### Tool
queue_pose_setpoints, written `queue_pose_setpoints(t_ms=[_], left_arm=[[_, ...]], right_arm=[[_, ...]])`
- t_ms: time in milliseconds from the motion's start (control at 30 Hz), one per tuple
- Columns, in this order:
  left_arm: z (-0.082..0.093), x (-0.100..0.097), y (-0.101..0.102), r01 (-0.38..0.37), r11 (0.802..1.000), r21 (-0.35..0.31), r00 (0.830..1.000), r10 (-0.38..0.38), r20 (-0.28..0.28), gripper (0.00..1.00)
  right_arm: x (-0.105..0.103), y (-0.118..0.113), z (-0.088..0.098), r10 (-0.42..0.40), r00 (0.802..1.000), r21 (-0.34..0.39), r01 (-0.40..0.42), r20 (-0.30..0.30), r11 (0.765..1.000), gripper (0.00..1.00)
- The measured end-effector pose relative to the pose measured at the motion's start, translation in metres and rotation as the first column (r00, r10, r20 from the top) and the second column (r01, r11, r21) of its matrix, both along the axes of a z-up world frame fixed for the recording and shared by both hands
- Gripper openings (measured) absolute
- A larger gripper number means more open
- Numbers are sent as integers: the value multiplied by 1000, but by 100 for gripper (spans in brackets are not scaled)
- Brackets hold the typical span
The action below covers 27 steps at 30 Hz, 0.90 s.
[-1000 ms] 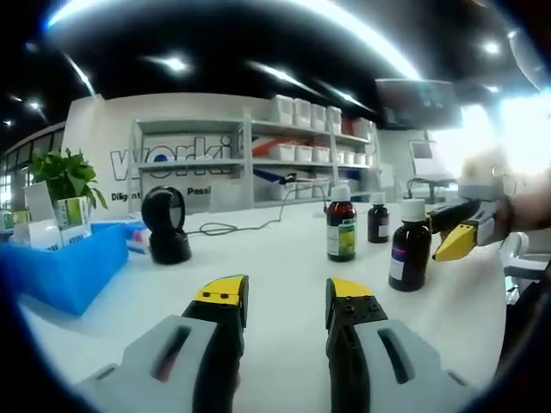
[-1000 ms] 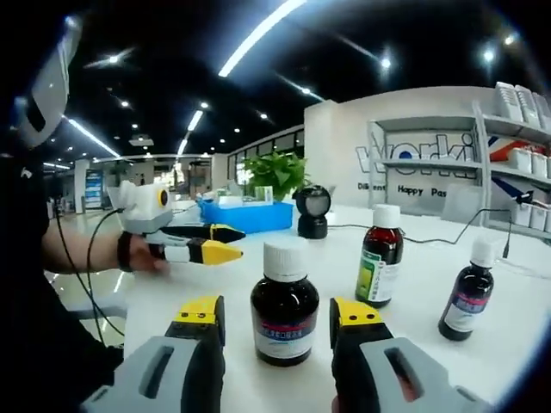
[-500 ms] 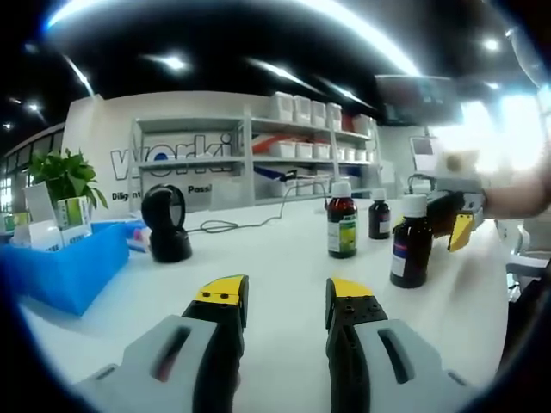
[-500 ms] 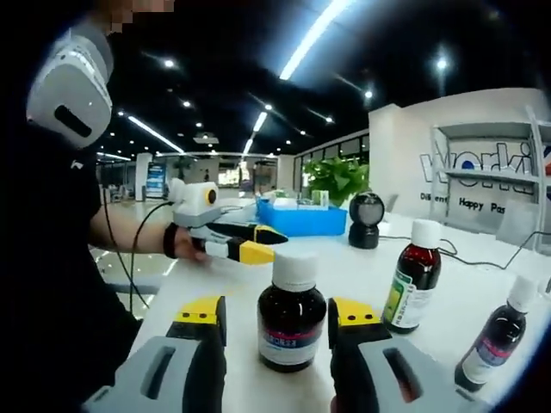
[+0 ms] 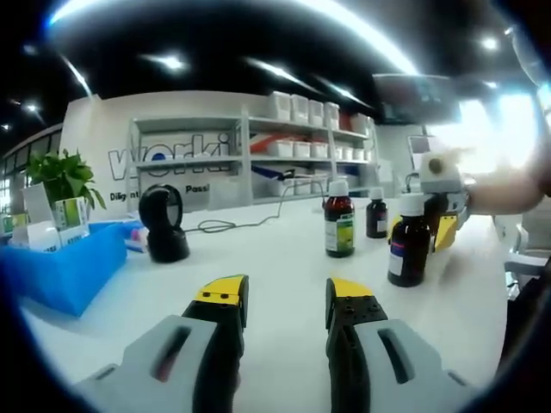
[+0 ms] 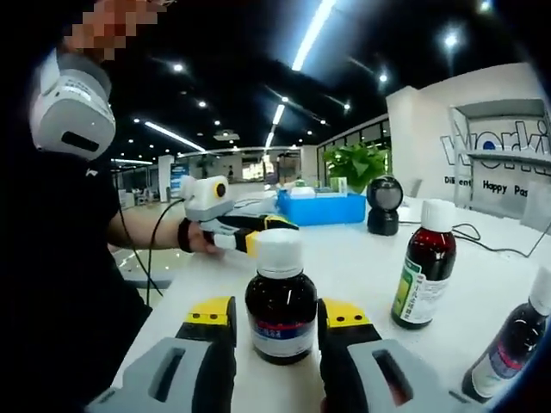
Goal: Rotate the medicine bottle to make it face forward pick up the medicine bottle inspect the drug traceability code place the medicine on the table
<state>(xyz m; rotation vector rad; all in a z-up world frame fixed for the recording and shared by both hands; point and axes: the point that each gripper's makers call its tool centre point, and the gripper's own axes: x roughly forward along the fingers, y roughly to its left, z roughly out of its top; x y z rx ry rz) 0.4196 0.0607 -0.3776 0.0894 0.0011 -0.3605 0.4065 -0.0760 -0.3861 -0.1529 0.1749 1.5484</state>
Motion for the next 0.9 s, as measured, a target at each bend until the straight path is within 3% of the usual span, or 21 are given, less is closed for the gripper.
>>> queue_pose_setpoints(t_ms=[200,467,667,900], left_arm=[[0,0,0,-4,1000,1,1000,4,0,27],[1,-1,-2,1,1000,2,1000,-1,-1,27],[2,-1,-3,3,1000,2,1000,-3,-1,27],[4,-2,-4,0,1000,-1,1000,0,3,27]], right_arm=[[-2,0,1,-11,1000,4,11,13,1000,27],[-1,1,1,-130,991,-9,131,34,991,27],[2,-2,0,-224,974,-12,224,41,974,27],[3,-2,0,-336,941,-18,337,45,941,27]])
